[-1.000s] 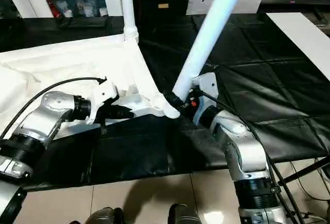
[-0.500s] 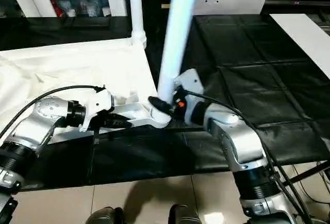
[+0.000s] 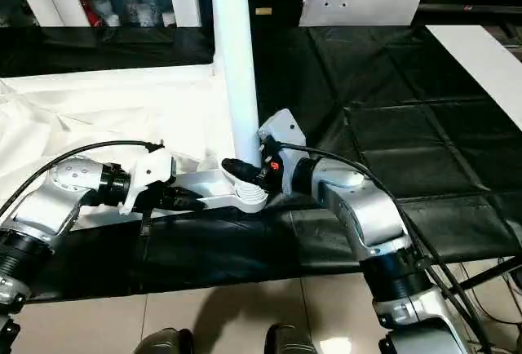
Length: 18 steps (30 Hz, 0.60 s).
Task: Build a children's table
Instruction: Insert table leg to table base
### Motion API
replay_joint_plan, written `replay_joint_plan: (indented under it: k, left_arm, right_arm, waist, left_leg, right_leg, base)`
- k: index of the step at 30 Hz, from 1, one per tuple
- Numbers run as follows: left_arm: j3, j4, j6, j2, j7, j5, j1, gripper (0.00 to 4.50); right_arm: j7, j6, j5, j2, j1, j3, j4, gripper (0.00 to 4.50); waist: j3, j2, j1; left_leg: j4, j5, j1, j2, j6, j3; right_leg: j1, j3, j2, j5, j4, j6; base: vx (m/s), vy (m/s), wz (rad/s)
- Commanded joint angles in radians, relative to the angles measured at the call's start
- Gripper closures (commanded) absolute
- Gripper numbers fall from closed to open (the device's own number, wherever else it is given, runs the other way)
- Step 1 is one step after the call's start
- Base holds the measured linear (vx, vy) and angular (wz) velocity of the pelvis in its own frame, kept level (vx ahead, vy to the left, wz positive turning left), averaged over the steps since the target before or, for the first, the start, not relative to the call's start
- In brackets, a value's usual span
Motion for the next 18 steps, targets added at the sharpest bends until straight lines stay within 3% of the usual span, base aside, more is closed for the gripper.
replay_joint_plan:
  k: [1, 6, 7, 8, 14, 16, 18]
  left_arm:
    - [-0.028, -0.033, -0.028, -0.017, -0.05, -0.003, -0.006, 4.5]
    - [-0.006, -0.002, -0.043, -0.03, 0.007, 0.004, -0.015, 4.5]
    - [0.005, 0.003, -0.042, -0.035, 0.024, -0.001, -0.016, 4.5]
    - [0.007, 0.004, -0.042, -0.036, 0.028, -0.001, -0.016, 4.5]
    - [0.054, 0.015, 0.005, -0.065, 0.063, -0.042, -0.018, 4.5]
    - [0.056, 0.017, 0.006, -0.068, 0.061, -0.042, -0.019, 4.5]
    - [0.053, 0.022, 0.003, -0.069, 0.059, -0.038, -0.02, 4.5]
  right_arm:
    - [0.005, 0.042, -0.018, 0.001, 0.036, 0.029, 0.071, 2.62]
    - [-0.004, 0.04, 0.011, 0.01, 0.061, -0.014, 0.079, 2.62]
    - [-0.01, 0.033, 0.024, 0.015, 0.074, -0.036, 0.083, 2.62]
    - [-0.012, 0.031, 0.027, 0.016, 0.077, -0.04, 0.084, 2.62]
    - [-0.033, -0.048, 0.096, 0.073, 0.181, -0.144, 0.098, 2.62]
    - [-0.034, -0.073, 0.103, 0.086, 0.205, -0.156, 0.106, 2.62]
    - [-0.034, -0.091, 0.105, 0.095, 0.218, -0.162, 0.117, 2.62]
  waist:
    - [-0.066, 0.001, -0.005]
    - [-0.065, 0.004, -0.003]
    - [-0.064, 0.013, 0.001]
    - [-0.065, 0.008, -0.002]
    - [-0.066, 0.019, 0.006]
    - [-0.068, 0.016, 0.005]
    - [-0.068, 0.02, 0.005]
  left_leg:
    - [-0.074, -0.217, 0.013, 0.051, 0.011, -0.016]
    - [-0.076, -0.239, 0.016, 0.052, 0.007, -0.016]
    - [-0.078, -0.255, 0.018, 0.053, 0.002, -0.019]
    - [-0.078, -0.259, 0.018, 0.053, 0.0, -0.018]
    - [-0.08, -0.271, 0.016, 0.053, 0.002, -0.02]
    - [-0.08, -0.264, 0.014, 0.052, 0.006, -0.019]
    - [-0.08, -0.256, 0.011, 0.051, 0.012, -0.019]
  right_leg:
    - [0.045, 0.057, -0.08, -0.348, -0.084, -0.187]
    - [0.042, 0.057, -0.08, -0.363, -0.089, -0.188]
    - [0.042, 0.056, -0.082, -0.387, -0.09, -0.184]
    - [0.042, 0.056, -0.08, -0.387, -0.092, -0.182]
    - [0.043, 0.055, -0.083, -0.367, -0.093, -0.192]
    - [0.044, 0.055, -0.082, -0.358, -0.092, -0.195]
    - [0.046, 0.054, -0.082, -0.354, -0.092, -0.195]
  base:
    - [0.0, 0.0, 0.0]
    - [0.0, 0.0, 0.0]
    - [0.0, 0.0, 0.0]
    - [0.0, 0.0, 0.0]
    - [0.0, 0.0, 0.0]
    - [0.0, 0.0, 0.0]
    - [0.0, 0.0, 0.0]
